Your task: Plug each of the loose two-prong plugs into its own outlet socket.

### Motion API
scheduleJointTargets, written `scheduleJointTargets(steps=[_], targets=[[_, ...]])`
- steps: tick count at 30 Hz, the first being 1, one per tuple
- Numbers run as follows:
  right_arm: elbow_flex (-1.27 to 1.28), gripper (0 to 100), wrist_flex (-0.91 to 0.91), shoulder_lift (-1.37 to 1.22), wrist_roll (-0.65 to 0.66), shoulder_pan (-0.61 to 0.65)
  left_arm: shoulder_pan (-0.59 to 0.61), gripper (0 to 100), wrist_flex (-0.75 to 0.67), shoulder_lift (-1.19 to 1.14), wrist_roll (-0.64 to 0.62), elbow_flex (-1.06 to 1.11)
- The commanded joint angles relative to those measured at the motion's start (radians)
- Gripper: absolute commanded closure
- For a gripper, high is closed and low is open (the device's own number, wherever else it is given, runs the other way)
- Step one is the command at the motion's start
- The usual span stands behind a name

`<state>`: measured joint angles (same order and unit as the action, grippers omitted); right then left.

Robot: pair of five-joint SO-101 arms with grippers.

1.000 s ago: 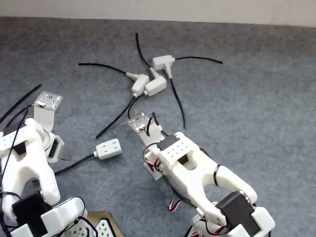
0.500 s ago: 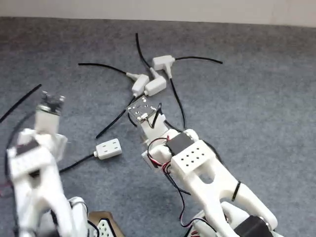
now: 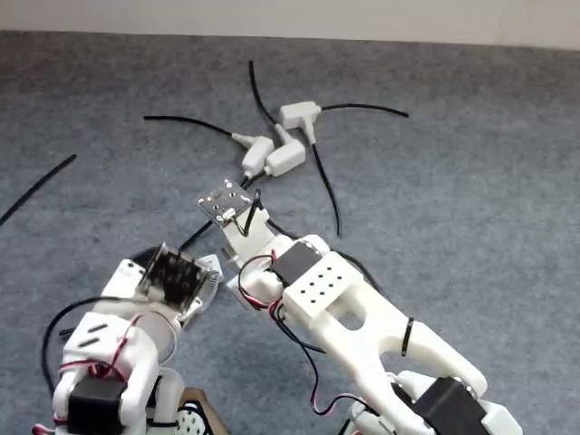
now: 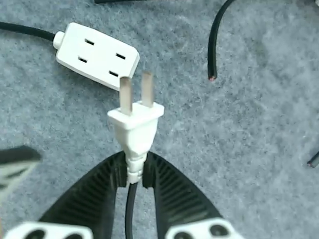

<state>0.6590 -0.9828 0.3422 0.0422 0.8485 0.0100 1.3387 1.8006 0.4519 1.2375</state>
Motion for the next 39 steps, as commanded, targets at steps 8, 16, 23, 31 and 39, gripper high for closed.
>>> scheduleJointTargets(steps=[8, 16, 23, 31, 39], targets=[[-0.042, 99.1, 0.008, 0.010, -0.054, 0.016, -0.016, 71, -0.071, 0.005, 0.009, 0.033], [0.094, 99.1, 0.174, 0.036, -0.273, -0.142, -0.010, 71, -0.272, 0.005, 0.003, 0.125], [0.292, 99.1, 0.309, 0.254, -0.293, -0.016, -0.008, 71, -0.577, -0.004, -0.046, 0.225], [0.381, 99.1, 0.429, 0.325, -0.178, 0.148, -0.015, 71, -0.660, -0.004, -0.044, 0.308], [0.378, 99.1, 0.429, 0.326, -0.170, 0.168, -0.015, 71, -0.660, -0.004, -0.043, 0.378]])
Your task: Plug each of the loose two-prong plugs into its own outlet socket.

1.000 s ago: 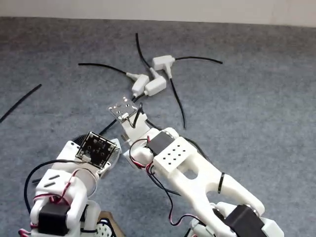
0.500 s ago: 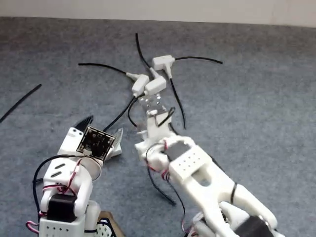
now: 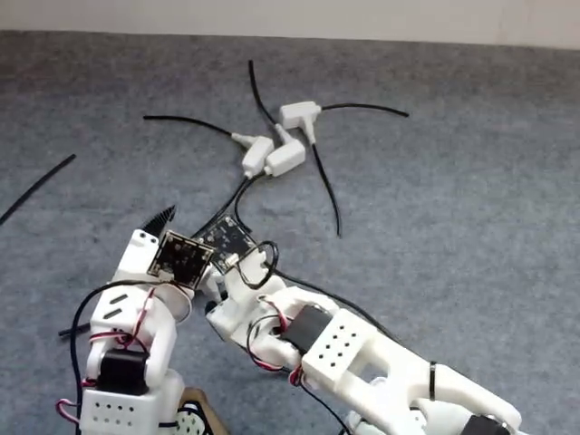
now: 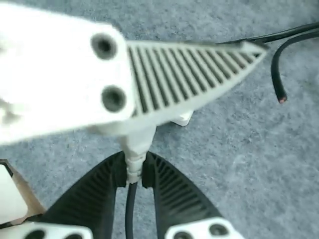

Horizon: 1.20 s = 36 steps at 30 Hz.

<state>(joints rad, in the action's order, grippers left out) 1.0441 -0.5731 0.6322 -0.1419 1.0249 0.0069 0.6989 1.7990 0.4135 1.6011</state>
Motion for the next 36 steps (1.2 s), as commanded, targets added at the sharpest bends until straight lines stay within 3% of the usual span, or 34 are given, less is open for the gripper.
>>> scheduleJointTargets(steps=[1, 13, 20, 31, 36], targets=[[-0.010, 99.1, 0.019, 0.036, 0.014, -0.021, -0.010, 71, -0.018, -0.001, -0.005, 0.028], [-0.176, 99.1, -0.171, 0.058, 0.018, -0.145, -0.004, 71, -0.015, 0.001, -0.003, 0.082], [-0.205, 99.1, -0.252, 0.231, 0.066, -0.151, -0.005, 71, -0.015, 0.001, -0.003, 0.093], [-0.208, 99.1, -0.285, 0.234, 0.095, -0.173, -0.001, 71, 0.002, 0.008, -0.003, 0.079], [-0.211, 99.1, -0.343, 0.232, 0.152, -0.177, 0.165, 71, -0.023, 0.001, -0.008, -0.028]])
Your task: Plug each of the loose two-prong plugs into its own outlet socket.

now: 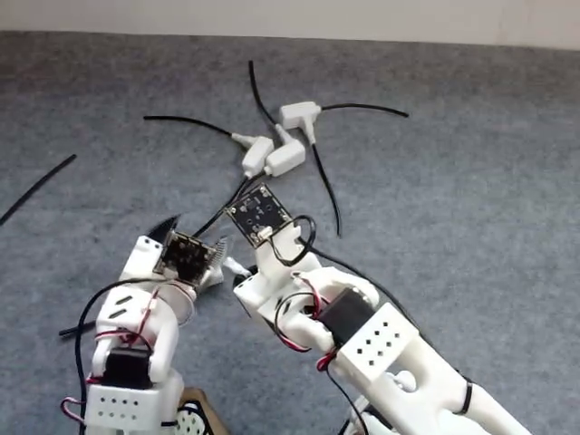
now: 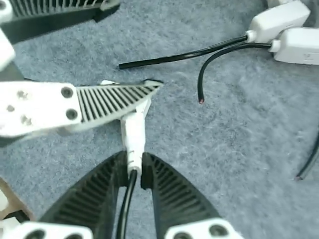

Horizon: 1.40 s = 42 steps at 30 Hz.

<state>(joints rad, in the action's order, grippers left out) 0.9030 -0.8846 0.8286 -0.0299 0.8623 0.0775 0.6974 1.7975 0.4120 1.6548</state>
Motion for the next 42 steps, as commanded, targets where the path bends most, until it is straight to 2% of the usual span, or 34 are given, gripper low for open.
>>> scheduleJointTargets(steps=[1, 6, 12, 16, 19, 21, 26, 36, 42], targets=[[-0.074, 99.1, -0.056, 0.036, 0.051, -0.015, 0.130, 71, -0.038, 0.001, -0.006, -0.093], [-0.309, 99.1, -0.234, -0.073, 0.083, -0.012, 0.234, 71, -0.015, -0.001, -0.009, -0.101], [-0.803, 99.1, -0.506, -0.581, 0.066, 0.012, 0.315, 71, 0.074, -0.001, -0.087, -0.111], [-1.234, 99.1, -0.720, -0.955, 0.041, 0.067, 0.343, 71, 0.110, -0.001, -0.100, -0.096], [-1.584, 99.1, -0.869, -1.216, 0.012, 0.074, 0.415, 71, 0.117, 0.007, -0.101, -0.076], [-1.750, 99.1, -0.883, -1.333, -0.009, 0.074, 0.466, 71, 0.115, 0.007, -0.098, -0.062], [-1.762, 99.1, -0.881, -1.414, -0.035, 0.077, 0.518, 71, 0.115, 0.008, -0.095, -0.016], [-1.753, 99.1, -0.883, -1.412, -0.218, 0.008, 0.539, 71, 0.115, 0.008, -0.092, -0.005], [-1.577, 99.2, -0.883, -1.325, -0.245, -0.002, 0.536, 71, 0.115, 0.008, -0.092, -0.005]])
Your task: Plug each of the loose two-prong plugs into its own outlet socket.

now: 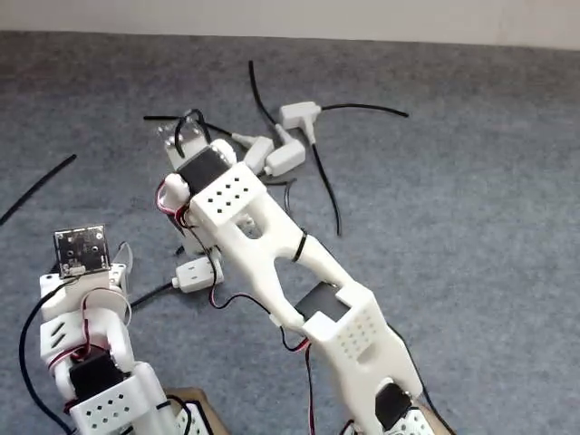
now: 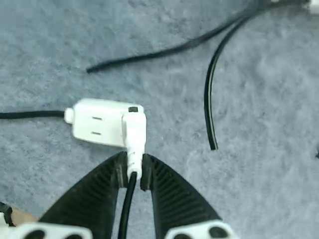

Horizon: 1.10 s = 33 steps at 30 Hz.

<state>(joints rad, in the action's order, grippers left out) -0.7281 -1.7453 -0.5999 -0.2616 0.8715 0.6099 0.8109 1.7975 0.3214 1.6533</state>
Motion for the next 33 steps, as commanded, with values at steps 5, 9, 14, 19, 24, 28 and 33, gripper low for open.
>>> scheduleJointTargets(steps=[5, 9, 14, 19, 24, 28, 33], targets=[[0.143, 99.2, -0.019, 0.257, -0.037, -0.005, 0.001, 71, -0.014, 0.008, -0.002, 0.024], [0.142, 99.2, -0.018, 0.240, -0.035, 0.036, 0.001, 71, -0.029, 0.008, -0.002, 0.041], [0.140, 99.2, -0.016, 0.185, -0.035, 0.081, 0.001, 71, -0.032, 0.008, -0.002, 0.041], [0.140, 99.2, -0.016, 0.160, -0.035, 0.081, 0.001, 71, -0.032, 0.008, -0.002, 0.041], [0.140, 99.2, -0.015, 0.157, -0.034, 0.070, 0.001, 71, -0.029, 0.008, -0.002, 0.041], [0.140, 99.2, 0.002, 0.156, -0.028, 0.050, 0.001, 71, -0.029, 0.008, -0.002, 0.041], [0.142, 99.2, 0.033, 0.154, -0.029, 0.024, 0.004, 71, -0.029, 0.008, -0.002, 0.041]])
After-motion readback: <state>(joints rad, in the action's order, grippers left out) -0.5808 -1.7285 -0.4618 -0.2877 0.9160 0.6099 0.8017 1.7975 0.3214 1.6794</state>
